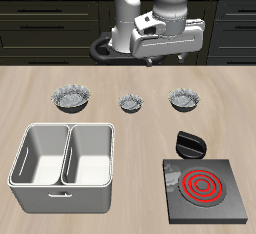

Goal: Turn off the flat stove and place the smallest bowl on it

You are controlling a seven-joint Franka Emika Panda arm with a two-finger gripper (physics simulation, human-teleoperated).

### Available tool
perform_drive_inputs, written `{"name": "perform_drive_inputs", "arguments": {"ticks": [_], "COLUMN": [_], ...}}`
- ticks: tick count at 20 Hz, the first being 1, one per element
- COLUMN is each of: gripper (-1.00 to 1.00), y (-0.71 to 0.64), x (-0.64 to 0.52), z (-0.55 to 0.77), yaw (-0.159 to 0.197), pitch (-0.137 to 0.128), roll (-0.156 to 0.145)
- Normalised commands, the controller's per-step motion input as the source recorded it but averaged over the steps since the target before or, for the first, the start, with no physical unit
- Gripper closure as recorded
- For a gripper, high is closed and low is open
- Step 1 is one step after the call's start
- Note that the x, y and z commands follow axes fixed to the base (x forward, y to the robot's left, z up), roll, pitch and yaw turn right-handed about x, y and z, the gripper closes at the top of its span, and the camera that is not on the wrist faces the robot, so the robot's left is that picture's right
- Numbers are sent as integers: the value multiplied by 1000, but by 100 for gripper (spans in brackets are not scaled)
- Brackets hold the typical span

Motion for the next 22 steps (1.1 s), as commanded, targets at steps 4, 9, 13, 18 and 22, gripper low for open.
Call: {"name": "perform_drive_inputs", "arguments": {"ticks": [4,9,13,18,22], "gripper": [-100,-100,-100,-100,-100], "y": [226,117,196,184,166], "x": [164,68,122,194,214], "z": [-98,-57,-73,-56,-92], "yaw": [40,25,24,16,27], "pitch": [9,8,1,-5,8], "roll": [5,7,-1,4,8]}}
